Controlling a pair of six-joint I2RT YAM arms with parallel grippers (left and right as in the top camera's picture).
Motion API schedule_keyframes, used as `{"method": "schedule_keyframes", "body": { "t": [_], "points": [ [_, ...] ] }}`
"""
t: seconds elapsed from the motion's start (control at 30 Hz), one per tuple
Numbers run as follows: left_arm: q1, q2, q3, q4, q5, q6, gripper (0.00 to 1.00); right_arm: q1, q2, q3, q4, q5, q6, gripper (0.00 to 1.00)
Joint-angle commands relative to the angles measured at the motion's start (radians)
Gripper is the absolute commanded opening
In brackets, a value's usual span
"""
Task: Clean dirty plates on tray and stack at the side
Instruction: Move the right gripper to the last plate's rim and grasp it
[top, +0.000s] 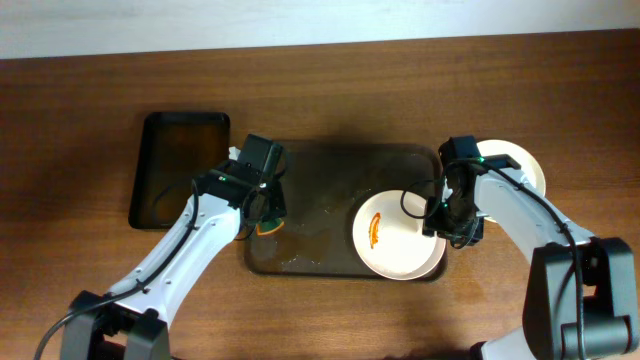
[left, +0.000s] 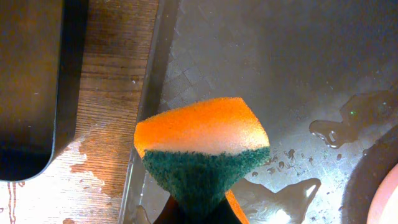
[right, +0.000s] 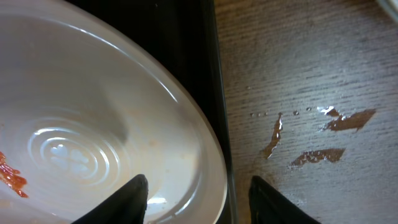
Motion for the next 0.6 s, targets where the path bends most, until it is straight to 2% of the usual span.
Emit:
{"method": "schedule_keyframes", "body": {
  "t": [0.0,0.2,0.33,0.57],
  "points": [
    [0.005,-0.004,-0.008,0.002,0.002,-0.01,0.0,0.003,0.005,-0.011,0.002,0.012,0.012,0.52],
    [0.005,-0.004,-0.008,0.002,0.002,-0.01,0.0,0.003,0.005,-0.027,0.028,-0.019,0.012,0.48],
    [0.005,-0.004,-0.008,0.002,0.002,-0.01,0.0,0.003,0.005,-0.027,0.032,-0.026,0.012,0.37],
    [0.005,-0.004,-0.008,0.002,0.002,-0.01,0.0,0.004,0.005,-0.032,0.043,-0.046,0.012,0.35]
  ]
}}
